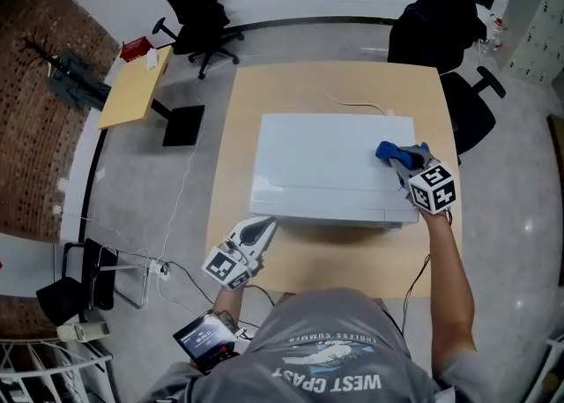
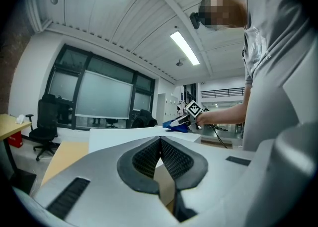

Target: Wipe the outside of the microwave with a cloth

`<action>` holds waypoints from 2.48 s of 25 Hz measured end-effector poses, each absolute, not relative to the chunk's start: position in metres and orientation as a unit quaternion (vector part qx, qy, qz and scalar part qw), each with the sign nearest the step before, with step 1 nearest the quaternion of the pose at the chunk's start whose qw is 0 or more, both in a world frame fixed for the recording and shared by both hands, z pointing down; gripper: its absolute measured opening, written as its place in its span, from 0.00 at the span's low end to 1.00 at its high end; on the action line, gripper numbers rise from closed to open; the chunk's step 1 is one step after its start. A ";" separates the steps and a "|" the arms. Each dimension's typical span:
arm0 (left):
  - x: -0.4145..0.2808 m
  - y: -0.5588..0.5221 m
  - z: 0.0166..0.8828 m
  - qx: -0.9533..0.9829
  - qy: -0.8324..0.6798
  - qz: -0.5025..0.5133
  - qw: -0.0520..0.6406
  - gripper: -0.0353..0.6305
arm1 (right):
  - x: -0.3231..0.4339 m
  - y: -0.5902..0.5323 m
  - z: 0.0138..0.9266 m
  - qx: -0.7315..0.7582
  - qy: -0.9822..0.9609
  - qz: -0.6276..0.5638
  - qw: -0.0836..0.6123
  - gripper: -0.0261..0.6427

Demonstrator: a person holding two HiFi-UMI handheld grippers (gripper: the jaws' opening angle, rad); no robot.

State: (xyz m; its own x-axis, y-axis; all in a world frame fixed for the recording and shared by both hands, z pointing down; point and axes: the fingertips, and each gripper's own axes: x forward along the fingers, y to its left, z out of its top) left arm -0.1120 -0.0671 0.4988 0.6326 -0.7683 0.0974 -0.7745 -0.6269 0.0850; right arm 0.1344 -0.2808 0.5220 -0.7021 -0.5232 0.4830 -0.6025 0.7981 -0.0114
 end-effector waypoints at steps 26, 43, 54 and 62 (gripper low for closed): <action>-0.244 -0.077 0.530 0.877 -0.473 -0.026 0.083 0.09 | -0.080 -0.260 0.529 0.194 -0.935 0.081 0.287 0.14; -0.291 -0.100 0.545 0.879 -0.471 -0.011 0.073 0.09 | -0.202 -0.243 0.528 0.131 -0.949 0.078 0.275 0.14; -0.310 -0.099 0.553 0.878 -0.471 -0.013 0.079 0.09 | -0.274 -0.221 0.530 0.085 -0.953 0.067 0.284 0.14; -0.313 -0.102 0.553 0.882 -0.465 -0.012 0.081 0.09 | -0.296 -0.217 0.531 0.073 -0.953 0.063 0.287 0.14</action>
